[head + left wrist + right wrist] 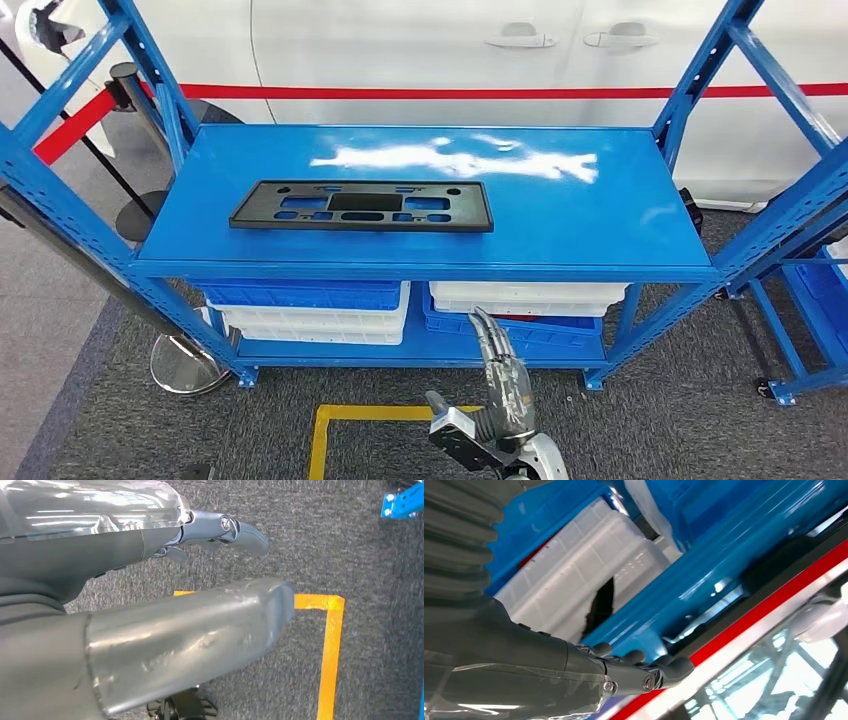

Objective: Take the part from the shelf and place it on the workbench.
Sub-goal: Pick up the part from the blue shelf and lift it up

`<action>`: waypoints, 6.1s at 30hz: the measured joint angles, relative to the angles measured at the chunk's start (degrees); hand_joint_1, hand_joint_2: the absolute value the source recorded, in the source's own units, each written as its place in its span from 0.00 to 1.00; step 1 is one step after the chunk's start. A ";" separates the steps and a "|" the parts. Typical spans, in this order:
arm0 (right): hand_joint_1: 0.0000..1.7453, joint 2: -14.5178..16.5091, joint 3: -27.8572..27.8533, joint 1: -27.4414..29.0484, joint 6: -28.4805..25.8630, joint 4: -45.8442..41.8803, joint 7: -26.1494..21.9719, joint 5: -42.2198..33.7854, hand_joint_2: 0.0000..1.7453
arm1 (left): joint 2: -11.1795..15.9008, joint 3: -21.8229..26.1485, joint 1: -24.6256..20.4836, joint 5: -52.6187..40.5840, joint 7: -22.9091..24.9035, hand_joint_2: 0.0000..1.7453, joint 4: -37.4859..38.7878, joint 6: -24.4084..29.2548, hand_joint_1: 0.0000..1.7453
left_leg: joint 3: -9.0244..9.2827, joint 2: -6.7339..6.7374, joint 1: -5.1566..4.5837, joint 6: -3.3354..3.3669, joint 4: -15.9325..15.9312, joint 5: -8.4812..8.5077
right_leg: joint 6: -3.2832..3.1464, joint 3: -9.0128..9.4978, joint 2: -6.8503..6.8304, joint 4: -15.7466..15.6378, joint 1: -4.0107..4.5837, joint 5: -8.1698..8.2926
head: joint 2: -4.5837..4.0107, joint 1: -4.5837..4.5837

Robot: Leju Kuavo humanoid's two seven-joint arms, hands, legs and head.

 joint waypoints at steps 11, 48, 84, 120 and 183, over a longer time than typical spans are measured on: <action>0.00 -1.90 -5.93 3.95 0.00 -4.33 -6.60 -3.04 1.00 | 1.66 1.95 -0.20 -0.31 -0.49 0.00 0.00 -1.39 0.00 | -0.18 -0.22 0.21 1.95 -0.38 0.63 | 1.15 -4.25 0.62 9.47 -0.48 -3.22 | 0.00 0.68; 0.00 -1.78 17.74 -3.78 2.80 -11.81 1.35 0.46 1.00 | 0.62 3.88 -0.59 -3.71 1.77 0.00 0.00 -3.24 0.00 | -0.53 -2.37 0.08 0.09 -0.68 0.99 | -0.65 0.19 1.55 -0.66 0.06 0.21 | -0.01 0.71; 0.00 6.42 8.38 -7.96 0.20 -3.12 7.26 31.34 1.00 | -1.52 6.25 -1.02 -8.25 2.79 0.00 0.00 -6.57 0.00 | -6.73 0.00 0.53 -1.37 13.22 -6.08 | -1.82 0.43 0.47 -1.13 -0.33 0.34 | 0.00 0.05; 0.00 6.99 5.56 -8.77 0.11 1.10 6.03 28.98 1.00 | -2.34 6.87 -0.77 -11.09 4.80 0.00 0.00 -6.81 0.00 | -4.33 0.10 0.00 -0.08 5.06 1.33 | -2.05 2.04 0.89 -0.50 0.57 -1.45 | 0.00 -0.03; 0.00 9.85 15.89 -24.28 -0.03 19.51 21.74 25.33 1.00 | -3.99 7.73 -1.63 -16.49 5.61 0.00 0.00 -8.56 0.00 | -0.87 0.01 0.19 -0.76 -0.13 1.33 | -0.99 -0.40 1.10 -0.07 -0.21 0.11 | 0.00 -0.69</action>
